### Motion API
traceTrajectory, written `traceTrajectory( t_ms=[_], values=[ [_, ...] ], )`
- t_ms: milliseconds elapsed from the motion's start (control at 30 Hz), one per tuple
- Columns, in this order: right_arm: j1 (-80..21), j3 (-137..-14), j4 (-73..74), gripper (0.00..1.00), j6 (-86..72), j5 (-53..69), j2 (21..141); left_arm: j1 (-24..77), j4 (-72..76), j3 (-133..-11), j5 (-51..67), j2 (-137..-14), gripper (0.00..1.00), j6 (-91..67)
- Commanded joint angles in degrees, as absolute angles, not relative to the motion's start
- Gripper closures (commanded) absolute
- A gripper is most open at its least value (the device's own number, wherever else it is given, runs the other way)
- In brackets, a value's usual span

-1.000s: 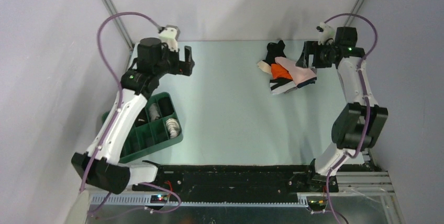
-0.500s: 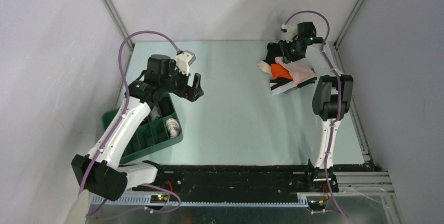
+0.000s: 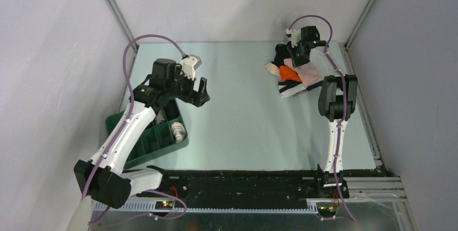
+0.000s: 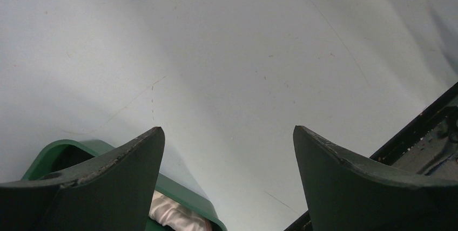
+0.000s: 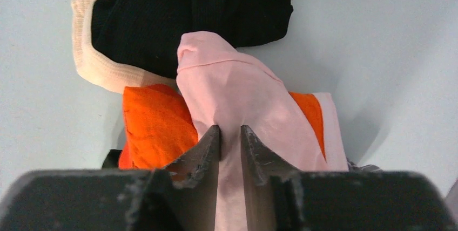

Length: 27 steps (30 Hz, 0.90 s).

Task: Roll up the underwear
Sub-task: Pick up the underwear.

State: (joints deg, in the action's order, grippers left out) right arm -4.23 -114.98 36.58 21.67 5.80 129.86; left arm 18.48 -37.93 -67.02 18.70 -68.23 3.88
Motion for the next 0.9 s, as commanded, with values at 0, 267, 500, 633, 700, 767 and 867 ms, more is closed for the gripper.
traceTrajectory(
  t_ms=[0, 267, 500, 633, 700, 767, 867],
  values=[
    [-4.0, -116.3, 34.5, 0.86, 21.6, 4.4, 129.7, 17.9, -35.8, -66.1, 19.3, -67.0, 0.05, 2.1],
    [-4.2, -118.7, 35.5, 1.00, 19.9, 6.8, 122.9, 17.7, -34.7, -64.2, 19.2, -66.1, 0.06, 1.4],
    [-6.0, -112.9, 40.2, 1.00, 16.7, 22.2, 102.1, 17.6, -31.8, -62.3, 17.6, -67.0, 0.09, 0.5],
    [-8.0, -102.2, 42.9, 1.00, 14.9, 30.8, 89.8, 17.5, -30.7, -62.8, 16.5, -68.5, 0.11, 1.3],
    [-9.1, -95.6, 44.0, 1.00, 13.7, 35.4, 83.2, 17.6, -30.8, -63.8, 15.8, -69.0, 0.11, 2.7],
    [-10.0, -89.9, 45.2, 1.00, 12.8, 41.3, 77.3, 17.5, -31.1, -64.2, 15.1, -69.2, 0.11, 4.0],
    [-13.9, -83.9, 48.1, 1.00, 12.3, 45.9, 69.2, 17.5, -31.7, -64.1, 14.4, -69.1, 0.12, 5.1]
  ],
)
